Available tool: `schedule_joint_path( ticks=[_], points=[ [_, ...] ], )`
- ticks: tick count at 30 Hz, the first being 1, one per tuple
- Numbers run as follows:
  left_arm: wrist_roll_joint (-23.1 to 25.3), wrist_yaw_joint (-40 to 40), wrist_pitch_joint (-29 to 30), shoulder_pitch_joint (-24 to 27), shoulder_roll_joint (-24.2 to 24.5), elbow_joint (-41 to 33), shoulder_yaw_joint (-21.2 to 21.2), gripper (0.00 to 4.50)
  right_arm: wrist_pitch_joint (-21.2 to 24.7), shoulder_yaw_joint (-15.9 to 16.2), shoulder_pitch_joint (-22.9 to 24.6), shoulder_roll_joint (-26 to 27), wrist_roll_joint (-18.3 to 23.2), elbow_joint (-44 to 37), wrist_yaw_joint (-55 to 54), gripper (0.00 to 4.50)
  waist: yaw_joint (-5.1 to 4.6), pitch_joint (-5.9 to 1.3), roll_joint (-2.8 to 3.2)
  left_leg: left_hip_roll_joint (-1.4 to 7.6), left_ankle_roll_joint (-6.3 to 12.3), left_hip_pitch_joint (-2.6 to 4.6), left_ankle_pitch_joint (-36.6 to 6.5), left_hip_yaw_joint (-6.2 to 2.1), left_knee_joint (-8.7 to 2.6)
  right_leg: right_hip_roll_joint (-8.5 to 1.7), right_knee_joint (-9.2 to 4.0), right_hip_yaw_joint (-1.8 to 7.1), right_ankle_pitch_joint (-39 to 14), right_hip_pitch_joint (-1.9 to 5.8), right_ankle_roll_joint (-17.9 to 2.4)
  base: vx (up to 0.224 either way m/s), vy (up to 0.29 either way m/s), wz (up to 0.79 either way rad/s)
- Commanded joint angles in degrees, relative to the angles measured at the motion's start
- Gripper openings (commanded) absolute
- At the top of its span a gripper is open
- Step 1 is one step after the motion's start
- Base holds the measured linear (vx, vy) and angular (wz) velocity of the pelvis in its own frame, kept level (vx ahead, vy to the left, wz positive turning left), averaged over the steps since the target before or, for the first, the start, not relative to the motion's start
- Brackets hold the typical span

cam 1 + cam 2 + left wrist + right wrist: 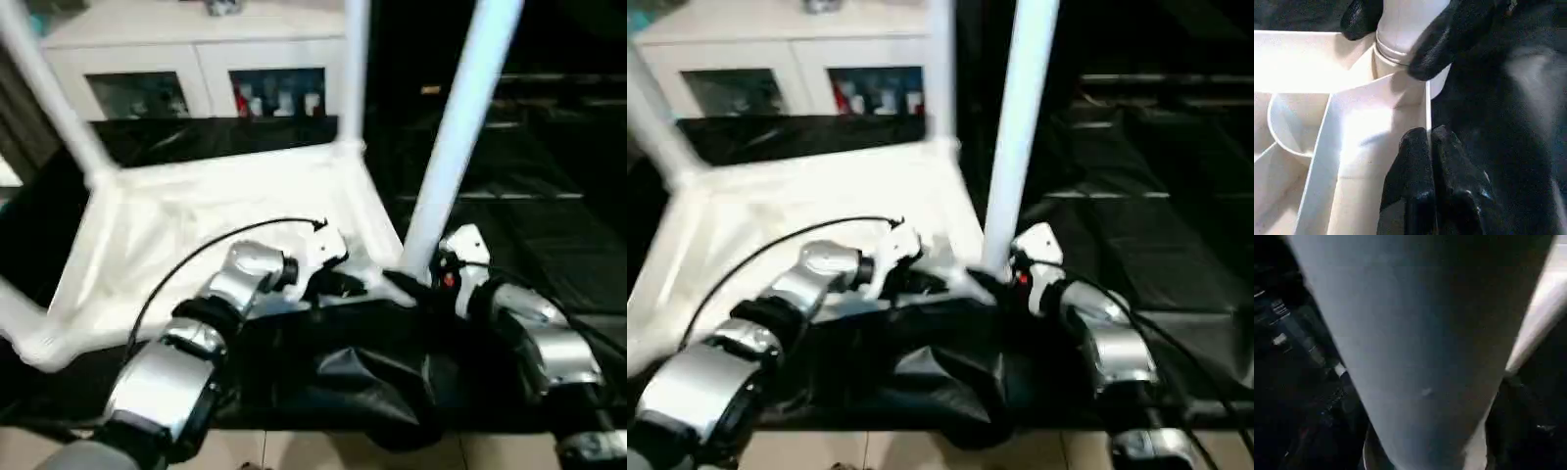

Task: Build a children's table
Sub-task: Rotate leg to tighten

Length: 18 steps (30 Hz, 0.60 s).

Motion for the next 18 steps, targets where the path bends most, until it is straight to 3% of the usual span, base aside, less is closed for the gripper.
schedule_joint_path(
  ticks=[1, 4, 8, 15, 18],
  points=[
    [-1.13, -1.95, -0.94, -0.04, 0.49, -2.1, -0.34, 0.0, 1.04, 1.31, 0.08, -0.54, 0.92, -1.24, 2.53, 3.18, 0.26, -3.6, -1.01, 2.45, 5.32, 1.26, -13.99, -0.96, -3.79, -2.77, -3.47, 1.15, -9.7, 2.56, -14.73, 0.0, 0.0, 0.0],
    [-1.16, -3.98, -1.09, 0.12, 2.02, -2.54, -0.32, 0.0, 1.79, 1.78, -0.25, -1.97, 1.37, -1.14, 6.11, 3.03, 0.54, -3.72, -1.58, 2.35, 6.07, 1.06, -12.28, -0.86, -3.55, -2.84, -3.14, 1.15, -7.25, 2.69, -15.19, 0.0, 0.0, 0.0],
    [-1.13, -4.35, -1.05, 0.2, 2.75, -2.89, -0.09, 0.0, 1.7, 2.01, -0.98, -2.37, 1.3, 0.07, 7.88, 2.7, 0.82, -3.68, -1.54, 2.35, 6.62, 1.01, -10.98, -0.82, -3.41, -2.93, -3.08, 1.09, -7.77, 2.55, -15.2, 0.0, 0.0, 0.0],
    [-1.47, -3.87, -0.86, 0.74, 2.19, -3.26, 0.27, 0.0, 2.76, 2.25, -0.48, -1.17, 2.77, -0.5, 8.69, 2.57, 0.81, -3.67, -1.62, 2.33, 6.43, 1.01, -10.91, -0.84, -3.41, -2.86, -3.08, 1.06, -8.4, 2.55, -15.06, 0.0, 0.0, 0.0],
    [-0.73, 0.66, -0.47, 0.44, 1.16, -2.42, 0.43, 0.0, 2.46, 1.65, 1.03, 0.72, 1.91, -0.54, 4.79, 2.56, 0.83, -3.63, -1.72, 2.32, 6.49, 0.98, -10.79, -0.81, -3.39, -2.85, -3.14, 1.08, -8.77, 2.5, -14.81, 0.0, 0.0, 0.0]
  ],
)
